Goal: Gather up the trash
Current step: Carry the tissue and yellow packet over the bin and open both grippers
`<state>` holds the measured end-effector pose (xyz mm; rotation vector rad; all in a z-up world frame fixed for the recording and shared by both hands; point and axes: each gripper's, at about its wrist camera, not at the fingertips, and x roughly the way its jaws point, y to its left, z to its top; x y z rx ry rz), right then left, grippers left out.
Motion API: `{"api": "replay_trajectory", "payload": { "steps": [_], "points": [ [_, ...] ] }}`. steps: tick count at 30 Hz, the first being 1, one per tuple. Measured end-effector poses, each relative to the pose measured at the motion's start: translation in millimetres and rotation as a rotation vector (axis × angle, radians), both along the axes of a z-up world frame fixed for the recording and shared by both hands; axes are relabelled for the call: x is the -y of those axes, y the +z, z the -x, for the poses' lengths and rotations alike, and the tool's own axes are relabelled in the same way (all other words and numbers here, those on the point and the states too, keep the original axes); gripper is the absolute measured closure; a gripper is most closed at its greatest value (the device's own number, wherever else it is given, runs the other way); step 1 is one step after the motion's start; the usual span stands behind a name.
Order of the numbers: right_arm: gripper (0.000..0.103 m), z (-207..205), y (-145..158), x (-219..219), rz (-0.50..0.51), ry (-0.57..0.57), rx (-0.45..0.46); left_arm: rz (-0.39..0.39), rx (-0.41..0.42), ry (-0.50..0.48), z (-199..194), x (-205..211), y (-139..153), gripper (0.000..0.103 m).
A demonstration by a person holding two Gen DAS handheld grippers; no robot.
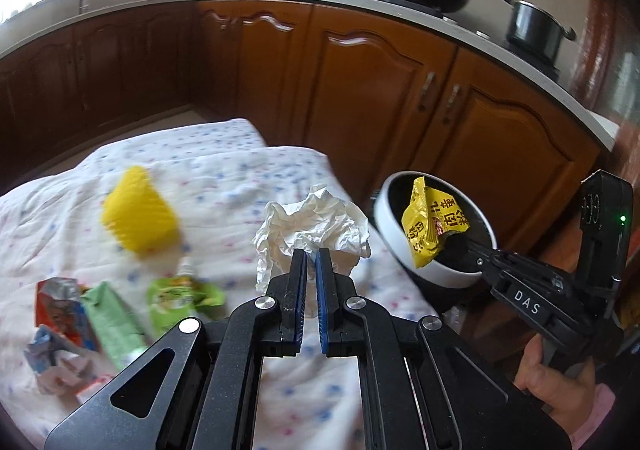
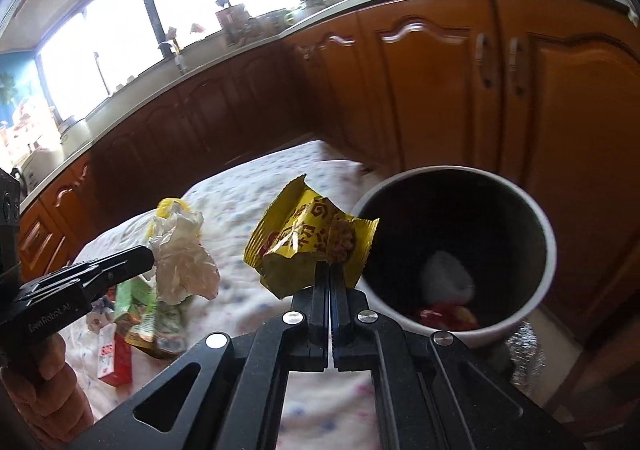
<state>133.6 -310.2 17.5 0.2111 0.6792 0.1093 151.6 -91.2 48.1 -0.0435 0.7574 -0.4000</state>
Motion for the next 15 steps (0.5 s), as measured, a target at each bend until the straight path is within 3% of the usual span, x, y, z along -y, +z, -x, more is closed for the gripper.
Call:
{"api": "replay_trajectory", "payload": {
  "steps": [15],
  "points": [
    [0.103, -5, -16, 77, 0.01, -0.149, -0.063, -0.02, -0.035, -0.145, -20, 101, -8, 0.099]
  ]
}}
